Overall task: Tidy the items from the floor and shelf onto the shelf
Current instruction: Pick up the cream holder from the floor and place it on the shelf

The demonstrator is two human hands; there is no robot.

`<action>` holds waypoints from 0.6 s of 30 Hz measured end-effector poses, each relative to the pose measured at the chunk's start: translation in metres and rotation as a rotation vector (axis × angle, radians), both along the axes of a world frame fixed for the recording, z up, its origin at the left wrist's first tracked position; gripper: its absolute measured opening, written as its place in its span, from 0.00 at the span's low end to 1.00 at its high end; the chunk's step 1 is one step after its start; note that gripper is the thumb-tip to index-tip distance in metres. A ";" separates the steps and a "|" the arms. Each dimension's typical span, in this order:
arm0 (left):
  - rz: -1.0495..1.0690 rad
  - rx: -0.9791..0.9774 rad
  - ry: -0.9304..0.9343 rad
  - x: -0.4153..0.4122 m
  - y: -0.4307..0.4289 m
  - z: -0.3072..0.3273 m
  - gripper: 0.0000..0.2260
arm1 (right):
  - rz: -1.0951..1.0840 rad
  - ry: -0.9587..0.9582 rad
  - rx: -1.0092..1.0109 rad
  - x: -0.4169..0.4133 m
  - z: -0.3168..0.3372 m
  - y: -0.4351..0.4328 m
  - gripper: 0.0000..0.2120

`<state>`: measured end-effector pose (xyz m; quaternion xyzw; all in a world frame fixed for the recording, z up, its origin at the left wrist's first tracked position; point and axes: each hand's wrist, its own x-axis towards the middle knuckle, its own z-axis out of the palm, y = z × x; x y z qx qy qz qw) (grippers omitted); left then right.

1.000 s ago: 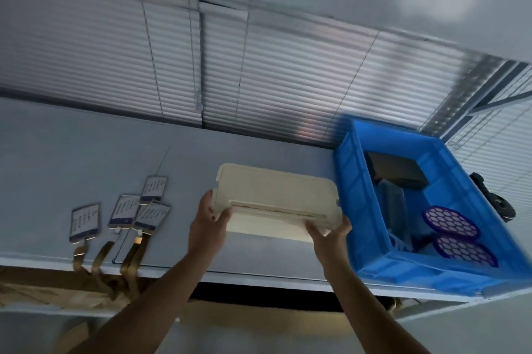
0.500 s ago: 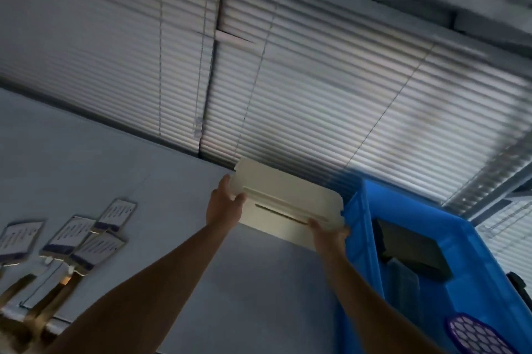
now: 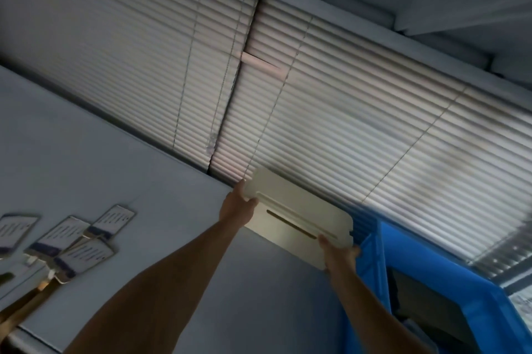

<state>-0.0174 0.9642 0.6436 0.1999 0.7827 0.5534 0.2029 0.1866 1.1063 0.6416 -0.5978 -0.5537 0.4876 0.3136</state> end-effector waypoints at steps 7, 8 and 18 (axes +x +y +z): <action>0.017 -0.053 -0.185 0.031 -0.089 0.003 0.23 | 0.108 -0.013 -0.285 0.025 0.022 -0.074 0.07; 0.018 -0.038 -0.230 0.039 -0.114 0.001 0.20 | 0.175 -0.050 -0.303 0.025 0.026 -0.096 0.06; 0.463 -0.201 -0.500 0.125 -0.483 -0.084 0.06 | 1.109 -0.330 0.082 -0.025 0.006 -0.375 0.06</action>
